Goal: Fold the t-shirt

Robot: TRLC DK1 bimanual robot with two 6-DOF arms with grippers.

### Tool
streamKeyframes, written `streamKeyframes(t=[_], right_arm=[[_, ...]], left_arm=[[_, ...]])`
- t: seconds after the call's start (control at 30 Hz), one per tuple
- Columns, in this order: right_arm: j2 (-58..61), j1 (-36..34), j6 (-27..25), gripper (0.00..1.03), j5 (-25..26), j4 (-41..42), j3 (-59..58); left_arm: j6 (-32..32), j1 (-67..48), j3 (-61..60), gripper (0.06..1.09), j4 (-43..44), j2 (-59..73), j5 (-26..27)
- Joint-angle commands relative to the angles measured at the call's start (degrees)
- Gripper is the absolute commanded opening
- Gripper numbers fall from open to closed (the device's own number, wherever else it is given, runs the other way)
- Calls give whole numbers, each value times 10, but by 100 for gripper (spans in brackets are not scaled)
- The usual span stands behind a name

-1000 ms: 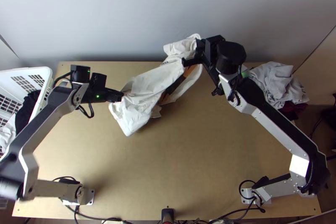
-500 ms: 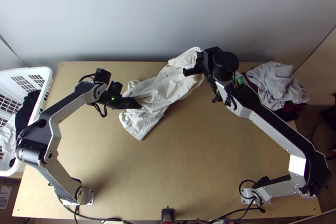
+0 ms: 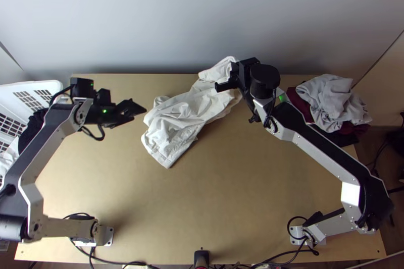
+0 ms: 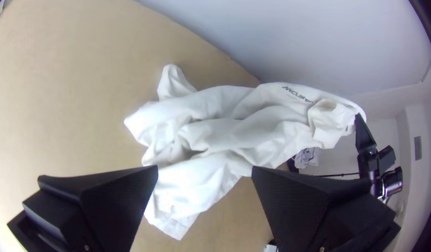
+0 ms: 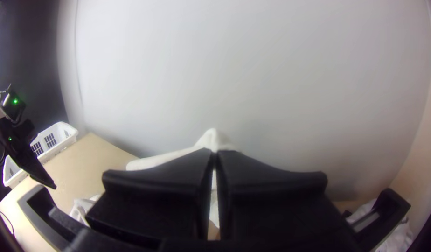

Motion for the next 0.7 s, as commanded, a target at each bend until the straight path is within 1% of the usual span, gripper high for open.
streamKeyframes(t=[0.0, 0.1, 0.2, 0.3, 0.4, 0.47, 0.5, 0.57, 0.67], right_arm=[[18, 5, 0, 3, 0, 6, 8], [21, 4, 1, 3, 0, 6, 7], [24, 2, 2, 3, 0, 9, 3], [24, 0, 9, 3, 0, 10, -3], [23, 1, 11, 3, 0, 10, -3], [23, 1, 10, 3, 0, 10, -2], [23, 1, 10, 3, 0, 10, 0], [25, 1, 9, 3, 0, 10, 3], [26, 3, 7, 3, 0, 10, 7]], left_arm=[[-88, 12, -114, 104, -11, -87, 25], [-104, 8, -155, 104, 0, -111, 24], [-146, -5, -194, 104, 32, -131, 24], [-207, -36, -247, 104, 75, -153, -9], [-244, -56, -295, 104, 118, -180, -20], [-273, -63, -321, 104, 175, -205, -30], [-276, -69, -326, 104, 185, -208, -31], [-259, -84, -338, 104, 197, -204, -35], [-259, -99, -370, 104, 261, -196, -44]])
